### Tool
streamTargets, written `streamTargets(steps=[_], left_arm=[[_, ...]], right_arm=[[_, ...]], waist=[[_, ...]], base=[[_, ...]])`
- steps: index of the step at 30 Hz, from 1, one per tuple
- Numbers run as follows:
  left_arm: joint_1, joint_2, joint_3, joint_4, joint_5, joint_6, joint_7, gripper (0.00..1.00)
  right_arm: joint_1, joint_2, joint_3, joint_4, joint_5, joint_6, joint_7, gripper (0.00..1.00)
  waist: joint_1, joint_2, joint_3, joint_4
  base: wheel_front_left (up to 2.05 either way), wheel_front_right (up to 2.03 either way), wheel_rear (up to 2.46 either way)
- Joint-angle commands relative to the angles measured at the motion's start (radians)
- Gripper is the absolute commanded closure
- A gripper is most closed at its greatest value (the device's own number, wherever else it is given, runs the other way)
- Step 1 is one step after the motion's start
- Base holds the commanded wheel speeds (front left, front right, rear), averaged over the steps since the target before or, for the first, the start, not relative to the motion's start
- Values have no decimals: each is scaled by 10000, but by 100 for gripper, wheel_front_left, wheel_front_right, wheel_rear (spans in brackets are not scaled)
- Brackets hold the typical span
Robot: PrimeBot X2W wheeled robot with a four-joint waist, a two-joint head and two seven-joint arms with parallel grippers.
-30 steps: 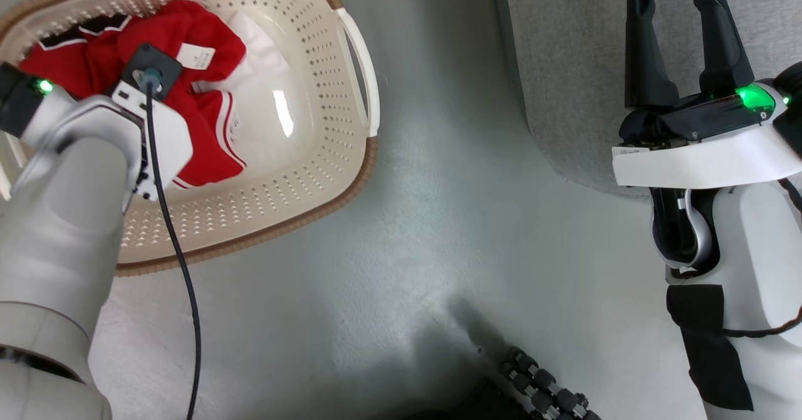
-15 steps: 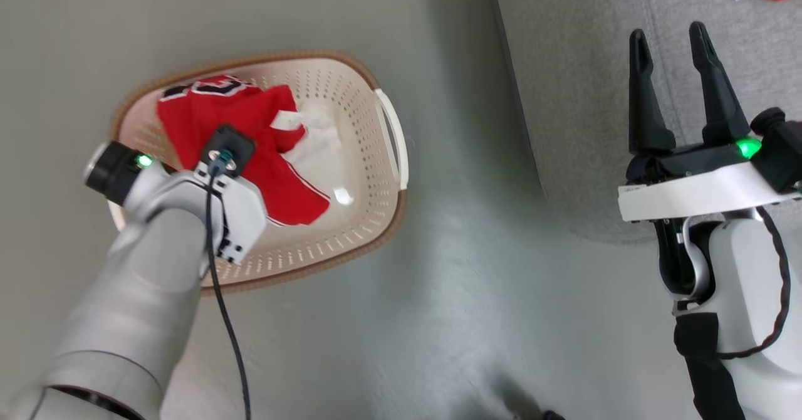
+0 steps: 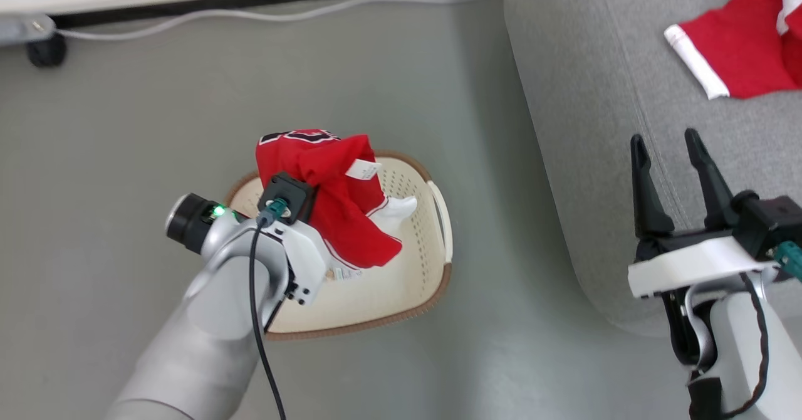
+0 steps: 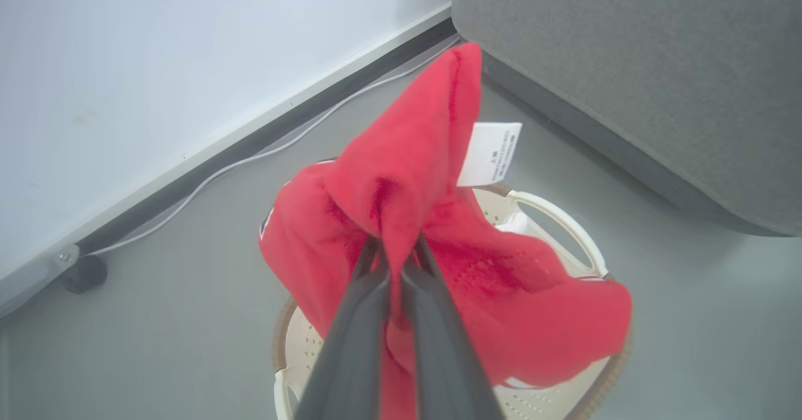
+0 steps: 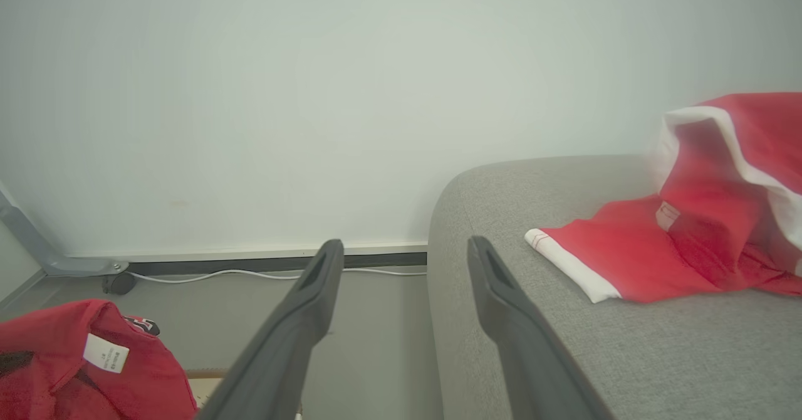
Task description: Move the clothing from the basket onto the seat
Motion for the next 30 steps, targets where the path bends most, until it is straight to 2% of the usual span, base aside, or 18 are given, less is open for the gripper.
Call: streamTargets(steps=[1,9,17,23,30], left_arm=[[238,152,68,-526,-260,47,-130,100],[1310,149,-539,-2234,-1402,635,-132,100],[1910,148,-461,-3953,-2094,1199,-132,100],[2191,309,-195,-5165,-2219,1223,-133,100],[2422,693,4,-6352,-2485,937,-82,100]], right_arm=[[290,-133,164,-97,-31,31,-59,0],[1048,-256,183,268,-149,31,-59,0],[1593,-240,107,448,-183,31,-59,0],[1773,-188,78,480,-200,31,-59,0],[1866,-127,116,513,-196,31,-59,0]], waist=[[0,0,-905,508],[0,0,-2151,925],[0,0,-3013,1241],[0,0,-3260,1434],[0,0,-3328,1538]], base=[[0,0,0],[0,0,0],[0,0,0],[0,0,0],[0,0,0]])
